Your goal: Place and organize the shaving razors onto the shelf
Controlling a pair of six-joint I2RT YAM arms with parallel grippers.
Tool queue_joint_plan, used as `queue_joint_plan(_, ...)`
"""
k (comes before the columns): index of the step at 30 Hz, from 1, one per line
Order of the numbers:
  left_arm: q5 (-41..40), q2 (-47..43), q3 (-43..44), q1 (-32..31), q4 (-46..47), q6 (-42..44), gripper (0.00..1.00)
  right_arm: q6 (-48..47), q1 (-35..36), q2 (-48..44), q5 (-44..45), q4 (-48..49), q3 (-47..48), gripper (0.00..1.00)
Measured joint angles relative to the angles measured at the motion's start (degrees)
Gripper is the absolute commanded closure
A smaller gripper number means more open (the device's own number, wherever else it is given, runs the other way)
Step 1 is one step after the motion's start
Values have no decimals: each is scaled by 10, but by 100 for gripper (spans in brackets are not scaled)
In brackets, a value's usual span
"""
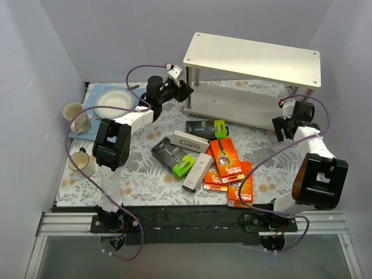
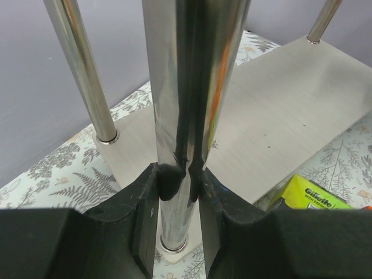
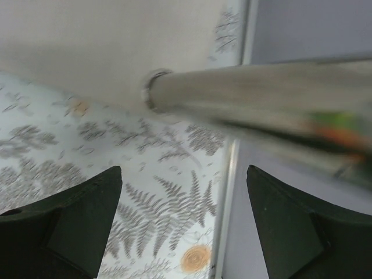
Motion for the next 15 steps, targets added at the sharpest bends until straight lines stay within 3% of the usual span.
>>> queue_joint_plan(6, -10, -6, -8, 5, -3, 5, 100, -30, -20, 63, -17, 47, 49, 5)
queue_joint_plan(10, -25, -7, -8, 3, -4, 6, 84, -28, -21, 106, -31, 64, 89, 7)
queue_joint_plan(11, -28, -7, -8, 2, -7, 7, 72, -26, -21, 116, -35, 66, 101, 7)
queue_joint_plan(13, -33, -11, -8, 2, -13, 11, 60, -21, -21, 136, -46, 68, 124, 8)
queue_joint_plan(15, -40, -16, -11, 1, -21, 13, 58, -13, -20, 158, -53, 69, 150, 9)
